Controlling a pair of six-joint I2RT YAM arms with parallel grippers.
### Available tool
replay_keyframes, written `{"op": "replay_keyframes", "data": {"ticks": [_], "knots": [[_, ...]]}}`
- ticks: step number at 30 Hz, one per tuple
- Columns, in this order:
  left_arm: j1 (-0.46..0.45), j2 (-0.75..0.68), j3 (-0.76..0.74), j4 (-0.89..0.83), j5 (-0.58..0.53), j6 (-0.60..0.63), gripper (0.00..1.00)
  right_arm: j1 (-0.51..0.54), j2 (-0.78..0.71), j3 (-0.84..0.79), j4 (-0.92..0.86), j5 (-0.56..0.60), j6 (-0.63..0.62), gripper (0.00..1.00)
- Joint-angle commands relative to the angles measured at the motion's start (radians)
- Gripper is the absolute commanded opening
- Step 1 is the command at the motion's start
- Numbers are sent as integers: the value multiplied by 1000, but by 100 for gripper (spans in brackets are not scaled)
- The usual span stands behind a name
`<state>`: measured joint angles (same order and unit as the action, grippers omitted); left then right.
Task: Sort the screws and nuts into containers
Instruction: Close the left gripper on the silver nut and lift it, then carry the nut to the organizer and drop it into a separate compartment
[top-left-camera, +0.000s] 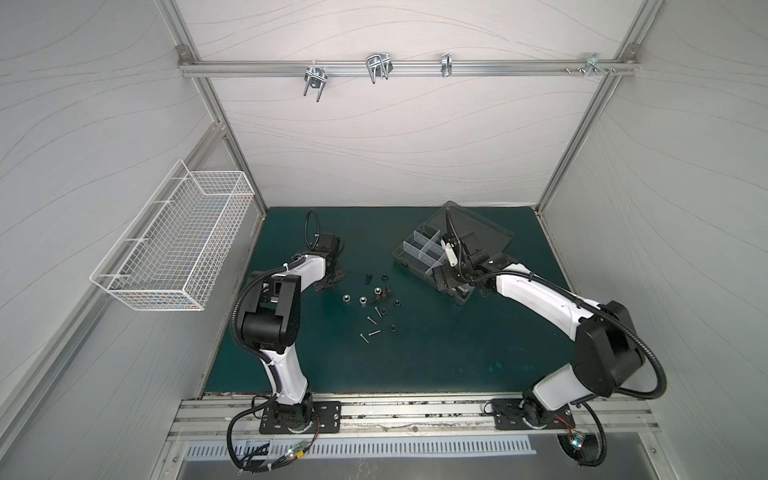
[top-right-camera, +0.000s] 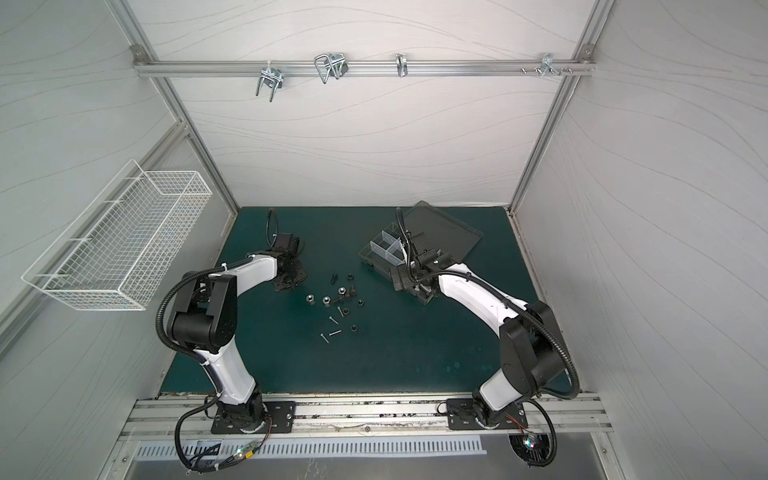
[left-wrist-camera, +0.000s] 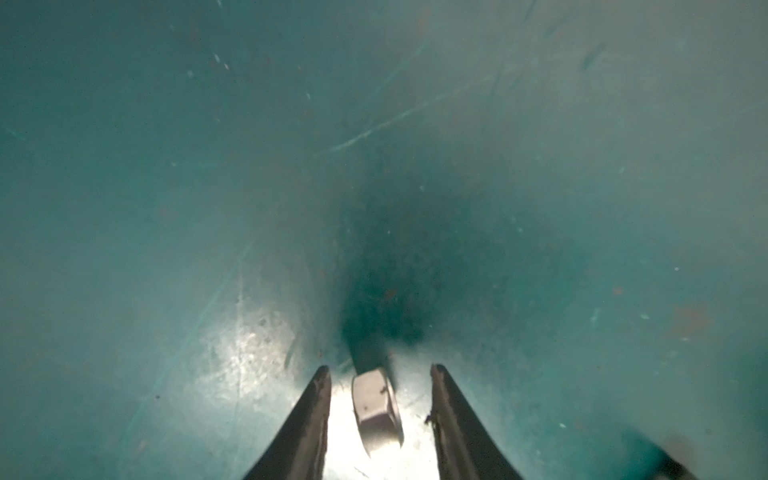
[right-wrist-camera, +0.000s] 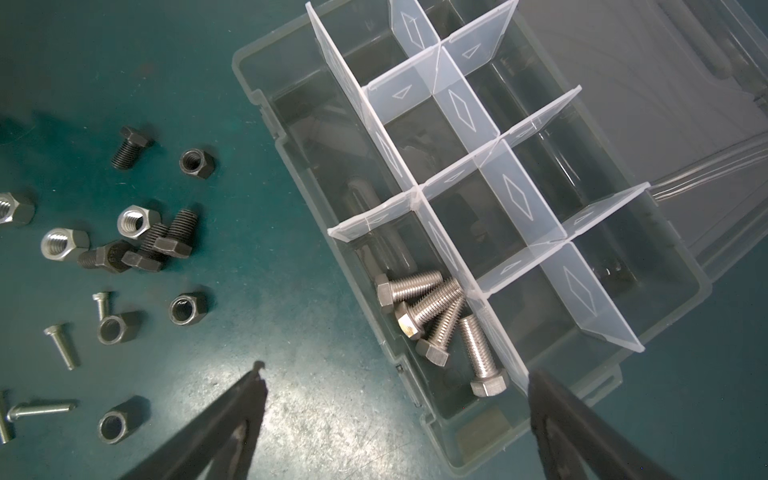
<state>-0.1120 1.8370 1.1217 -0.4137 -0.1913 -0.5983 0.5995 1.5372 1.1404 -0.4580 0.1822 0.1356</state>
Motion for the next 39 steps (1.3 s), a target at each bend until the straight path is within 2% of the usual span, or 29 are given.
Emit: {"op": "replay_keyframes", "data": {"ticks": [1,5,14,20,25,29,39], "knots": [[3,14,20,-11,1,-16,40,-4,-33,3,1,0,13,99],[3,15,2,-2,13,-24,35,-4,-29,6,2,0,14,99],[3,-5,-24,4,41,-34,11,-4,-32,10,-5,11,23,99],[2,-60,-33,11,83,-20,2,-5,-60,-3,0,54,43,99],[-8,-133,-47,55,165,-20,1,-6,-85,-19,10,105,70,99],[-58,-147,3,61,217,-21,1,-10,-101,-31,14,151,100,99],[-246,29,305,63,303,-44,1,-24,-147,-73,15,201,177,99]]}}
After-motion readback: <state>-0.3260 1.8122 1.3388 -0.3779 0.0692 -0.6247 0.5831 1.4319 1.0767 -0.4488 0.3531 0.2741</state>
